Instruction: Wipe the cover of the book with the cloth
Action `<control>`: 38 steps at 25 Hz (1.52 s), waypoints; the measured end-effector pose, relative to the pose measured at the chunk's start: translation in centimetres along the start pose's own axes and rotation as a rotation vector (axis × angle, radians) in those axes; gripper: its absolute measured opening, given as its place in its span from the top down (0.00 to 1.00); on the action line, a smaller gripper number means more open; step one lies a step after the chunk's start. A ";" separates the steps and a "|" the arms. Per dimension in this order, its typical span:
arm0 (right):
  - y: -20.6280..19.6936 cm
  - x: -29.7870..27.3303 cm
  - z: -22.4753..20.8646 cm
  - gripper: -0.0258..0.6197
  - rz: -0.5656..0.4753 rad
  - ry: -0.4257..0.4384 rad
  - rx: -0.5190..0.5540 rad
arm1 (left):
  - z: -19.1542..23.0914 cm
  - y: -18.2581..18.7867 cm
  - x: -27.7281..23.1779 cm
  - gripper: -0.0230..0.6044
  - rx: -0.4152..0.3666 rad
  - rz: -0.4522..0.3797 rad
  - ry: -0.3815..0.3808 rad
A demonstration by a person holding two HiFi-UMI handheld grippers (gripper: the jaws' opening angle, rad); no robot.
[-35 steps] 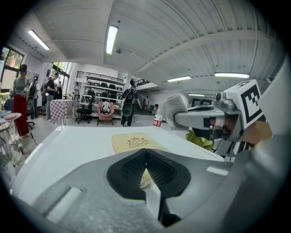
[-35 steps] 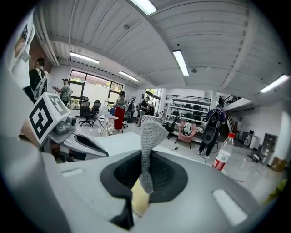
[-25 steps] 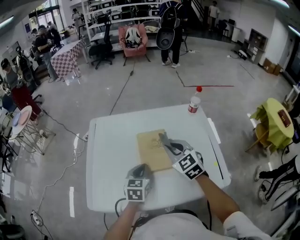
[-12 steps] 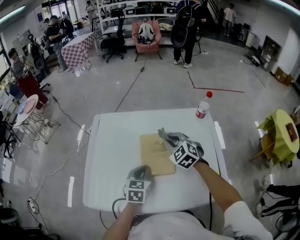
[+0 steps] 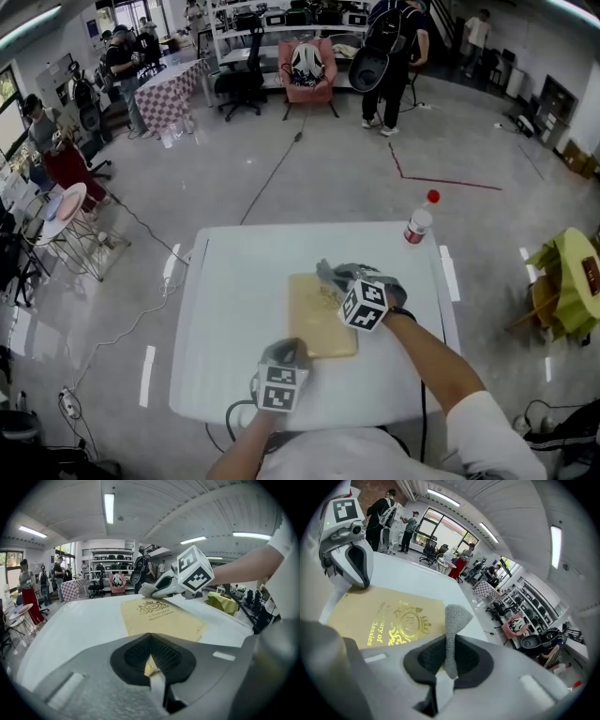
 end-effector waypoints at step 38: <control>-0.9 10.2 13.8 0.92 -0.078 0.225 -0.052 | 0.9 -0.5 0.0 0.95 0.051 -0.017 -0.112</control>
Point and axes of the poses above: the fingertips, and each gripper's own axes: x backward along the fingers, z to its left, y out of its top, the point moved 8 cm from there along x, backward along the fingers, and after that the axes turned 14 degrees about z, right-handed, at the moved point
